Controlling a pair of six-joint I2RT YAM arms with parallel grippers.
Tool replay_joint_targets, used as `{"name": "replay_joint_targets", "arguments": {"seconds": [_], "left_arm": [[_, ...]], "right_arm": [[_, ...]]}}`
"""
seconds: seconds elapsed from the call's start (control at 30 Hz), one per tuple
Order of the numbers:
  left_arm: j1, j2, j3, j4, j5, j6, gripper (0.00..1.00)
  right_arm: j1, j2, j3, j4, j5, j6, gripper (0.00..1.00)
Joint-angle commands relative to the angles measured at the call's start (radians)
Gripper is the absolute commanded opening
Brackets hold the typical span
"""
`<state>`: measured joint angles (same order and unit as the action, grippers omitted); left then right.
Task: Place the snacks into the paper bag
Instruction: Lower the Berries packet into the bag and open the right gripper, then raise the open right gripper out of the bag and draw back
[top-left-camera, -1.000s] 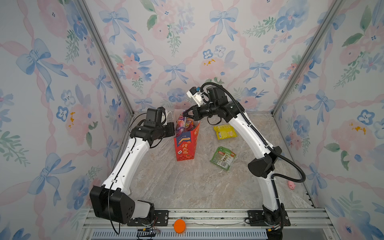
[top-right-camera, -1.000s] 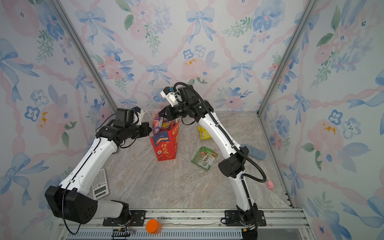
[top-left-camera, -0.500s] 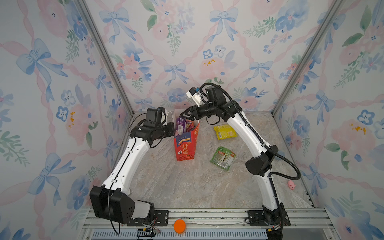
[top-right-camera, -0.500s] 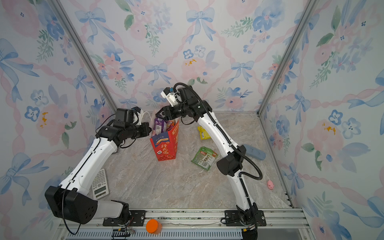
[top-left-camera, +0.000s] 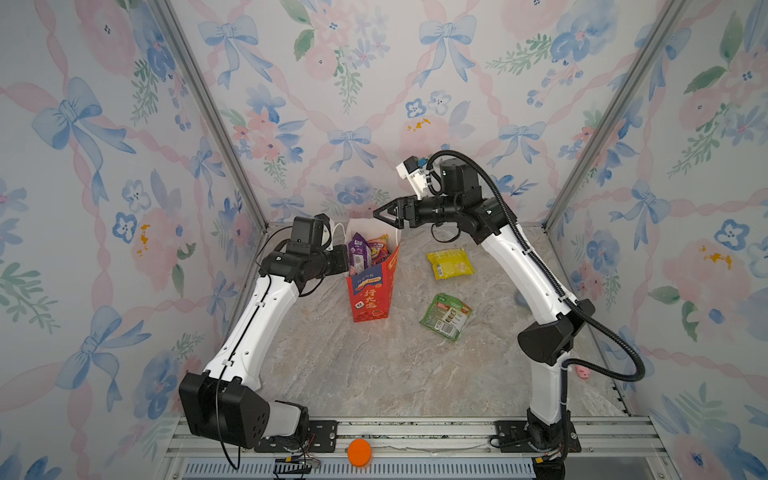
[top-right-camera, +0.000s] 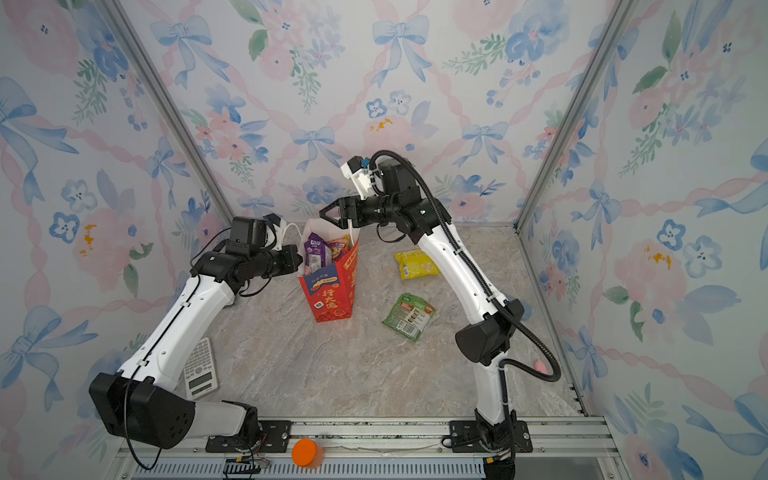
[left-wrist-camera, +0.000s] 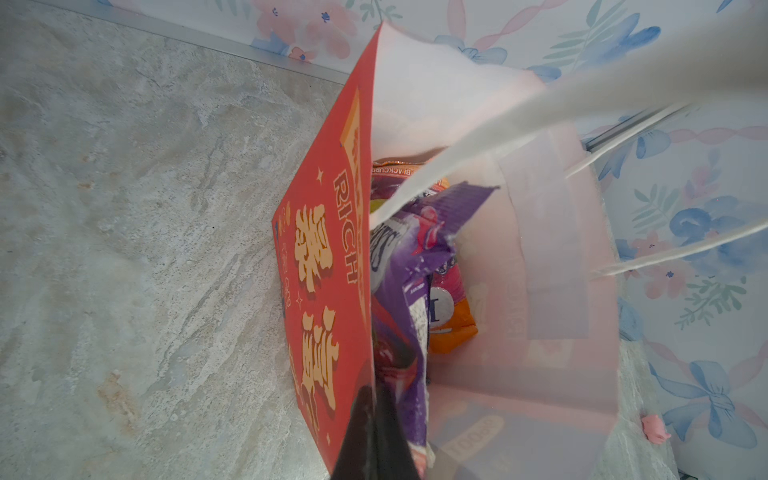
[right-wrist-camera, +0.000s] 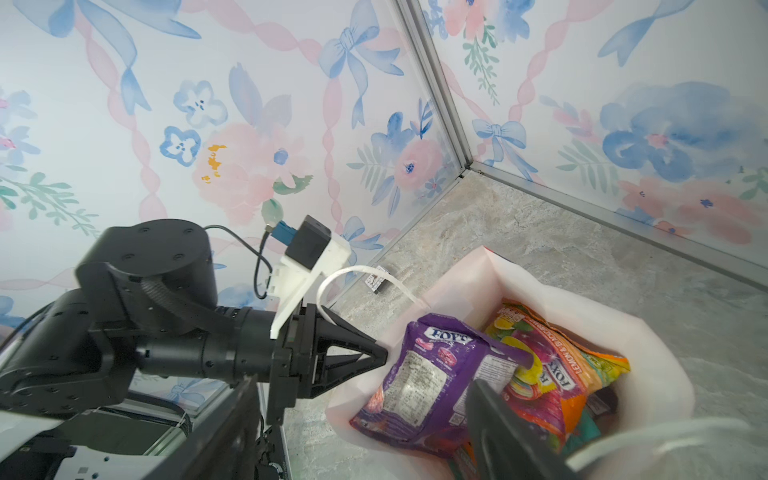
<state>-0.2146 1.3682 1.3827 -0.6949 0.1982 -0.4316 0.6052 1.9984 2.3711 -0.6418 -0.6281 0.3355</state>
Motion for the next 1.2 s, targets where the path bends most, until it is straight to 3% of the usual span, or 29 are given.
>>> {"name": "replay_joint_targets", "arguments": {"seconds": [0.0,0.13,0.27,0.37,0.5,0.83,1.17], "left_arm": [[0.007,-0.001,-0.004,-0.04,-0.005,-0.004,0.0],[0.006,-0.002,-0.007,-0.04,-0.006,-0.004,0.0],[0.008,-0.003,-0.007,-0.04,-0.005,-0.004,0.0],[0.009,-0.005,-0.005,-0.04,-0.002,-0.002,0.0],[0.008,-0.007,-0.007,-0.04,-0.001,-0.002,0.0],[0.01,-0.009,-0.017,-0.04,-0.002,-0.002,0.0],[0.012,-0.009,-0.013,-0.04,-0.002,-0.001,0.0]], "right_arm": [[0.011,-0.073,-0.08,0.067,0.001,0.029,0.81],[0.025,-0.139,-0.17,0.047,0.052,0.03,0.81],[0.092,-0.176,-0.191,-0.07,0.239,-0.043,0.78],[0.149,-0.149,-0.149,-0.17,0.38,-0.089,0.72],[0.184,-0.07,-0.068,-0.254,0.47,-0.096,0.56],[0.205,0.237,0.311,-0.388,0.499,-0.098,0.47],[0.204,0.34,0.329,-0.267,0.438,-0.025,0.46]]}}
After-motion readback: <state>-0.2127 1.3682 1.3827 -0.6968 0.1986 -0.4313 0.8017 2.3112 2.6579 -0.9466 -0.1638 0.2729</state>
